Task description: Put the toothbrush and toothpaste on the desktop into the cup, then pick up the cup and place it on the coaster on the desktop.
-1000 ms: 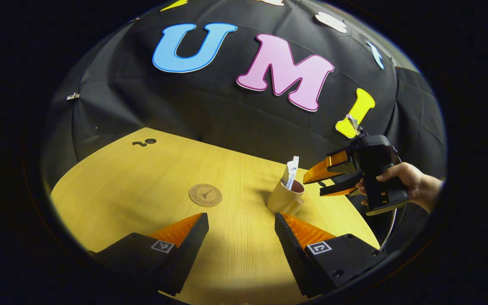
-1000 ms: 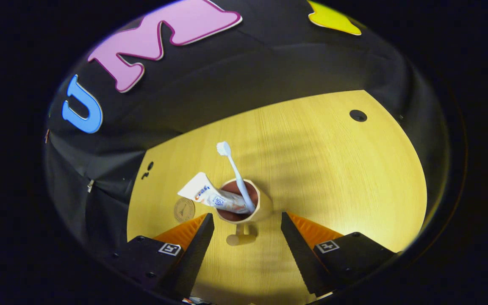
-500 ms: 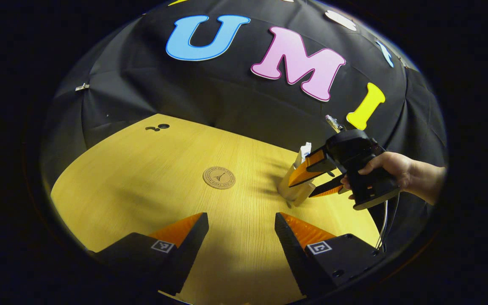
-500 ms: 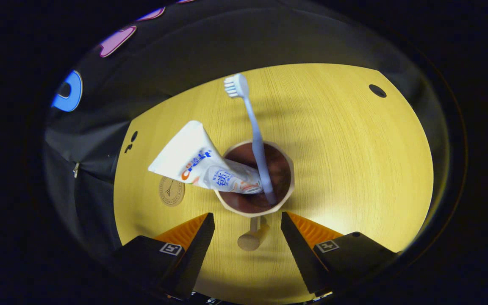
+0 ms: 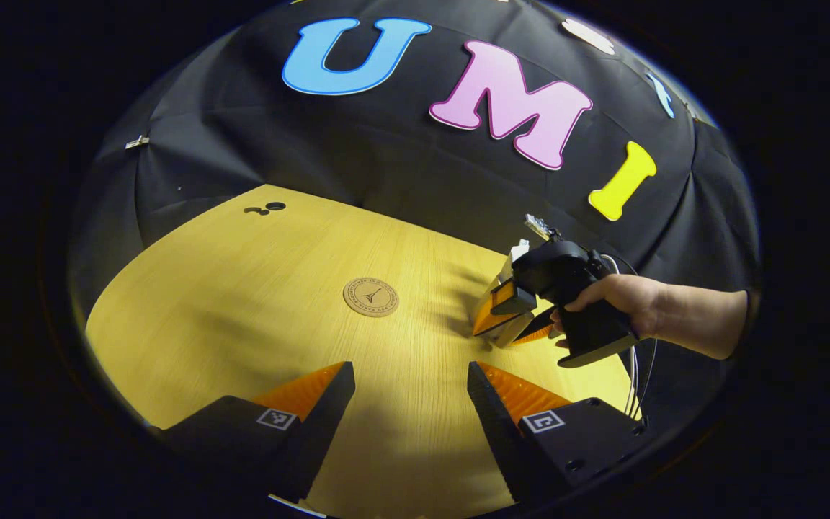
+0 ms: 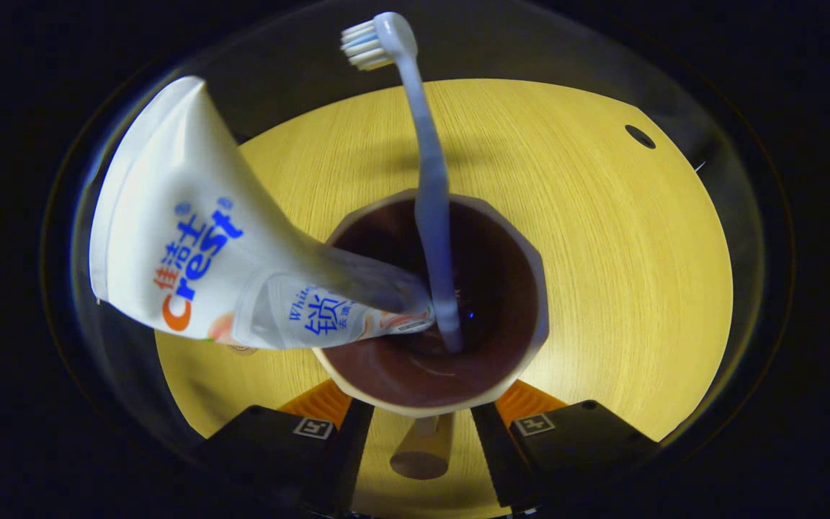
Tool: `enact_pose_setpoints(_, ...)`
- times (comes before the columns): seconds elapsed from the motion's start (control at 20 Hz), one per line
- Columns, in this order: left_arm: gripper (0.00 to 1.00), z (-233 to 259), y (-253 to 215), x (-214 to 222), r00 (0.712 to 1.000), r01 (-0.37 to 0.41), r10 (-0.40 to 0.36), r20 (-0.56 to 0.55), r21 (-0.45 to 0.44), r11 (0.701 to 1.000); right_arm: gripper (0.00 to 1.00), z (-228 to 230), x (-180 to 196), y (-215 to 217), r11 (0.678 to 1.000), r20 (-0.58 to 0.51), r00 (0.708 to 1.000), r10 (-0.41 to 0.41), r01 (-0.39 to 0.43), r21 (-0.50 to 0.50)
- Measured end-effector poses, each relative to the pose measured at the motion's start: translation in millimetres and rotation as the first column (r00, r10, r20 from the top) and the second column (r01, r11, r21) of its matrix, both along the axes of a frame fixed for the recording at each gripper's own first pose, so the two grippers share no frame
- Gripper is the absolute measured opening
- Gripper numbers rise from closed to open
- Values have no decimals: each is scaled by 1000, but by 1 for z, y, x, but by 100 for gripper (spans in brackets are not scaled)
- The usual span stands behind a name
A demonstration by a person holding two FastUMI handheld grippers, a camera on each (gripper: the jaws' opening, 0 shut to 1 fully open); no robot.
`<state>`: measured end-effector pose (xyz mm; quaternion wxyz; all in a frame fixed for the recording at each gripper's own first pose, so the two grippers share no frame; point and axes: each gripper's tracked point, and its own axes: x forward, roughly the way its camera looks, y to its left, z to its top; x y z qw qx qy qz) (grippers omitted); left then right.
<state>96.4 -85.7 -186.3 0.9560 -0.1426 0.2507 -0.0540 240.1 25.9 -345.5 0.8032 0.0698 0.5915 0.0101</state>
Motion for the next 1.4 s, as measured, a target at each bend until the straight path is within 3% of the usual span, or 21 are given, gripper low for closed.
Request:
enact_pose_setpoints(0.1, 98, -3, 0, -3, 1000, 7, -7, -13, -4, 1000, 55, 0, 0, -5, 1000, -8, 1000, -7, 7, -21)
enact_pose_setpoints(0.15, 98, -5, 0, -5, 1000, 12, -13, -24, -15, 1000, 32, -2, -1, -6, 1000, -15, 1000, -2, 2, -21)
enact_pose_setpoints(0.2, 98, -5, -2, -6, 999, 19, -20, -27, -25, 1000, 43, -3, -5, -7, 1000, -36, 999, 3, -4, -24)
enact_pose_setpoints(0.25, 98, -6, -2, -7, 999, 28, -29, -31, -30, 999, 45, -5, -6, -7, 1000, -42, 999, 9, -10, -23)
enact_pose_setpoints(0.3, 98, -6, -1, -8, 999, 36, -37, -34, -29, 999, 39, -4, -7, -7, 999, -45, 999, 15, -16, -28)
enact_pose_setpoints(0.35, 98, -7, -1, -8, 999, 41, -42, -34, -25, 999, 46, -7, -6, -11, 998, -32, 999, 17, -19, -63)
enact_pose_setpoints(0.4, 98, -8, 3, -9, 998, 45, -46, -30, -16, 999, 43, -4, -5, -15, 995, -15, 1000, 18, -19, -95)
enact_pose_setpoints(0.5, 98, -9, 8, -9, 998, 51, -51, -35, -24, 998, 28, -3, -4, -22, 989, -1, 999, 50, -50, -139)
enact_pose_setpoints(0.55, 98, -9, 9, -10, 998, 52, -52, -35, -26, 998, 33, -4, -6, -20, 988, 0, 998, 55, -55, -144)
enact_pose_setpoints(0.75, 98, -14, 20, -16, 998, 48, -49, -43, -22, 999, 32, 3, -6, -14, 989, 16, 999, 42, -39, -142)
enact_pose_setpoints(0.8, 98, -15, 23, -16, 998, 49, -50, -46, -24, 999, 27, 4, -7, -10, 988, 22, 999, 50, -46, -146)
enact_pose_setpoints(0.85, 98, -15, 26, -16, 998, 47, -48, -46, -24, 999, 32, 7, -8, -4, 987, 29, 998, 59, -54, -149)
enact_pose_setpoints(1.4, 98, -14, 66, -18, 999, -5, 4, -33, -16, 1000, 32, 35, 16, 106, 973, 84, 973, 214, -204, -109)
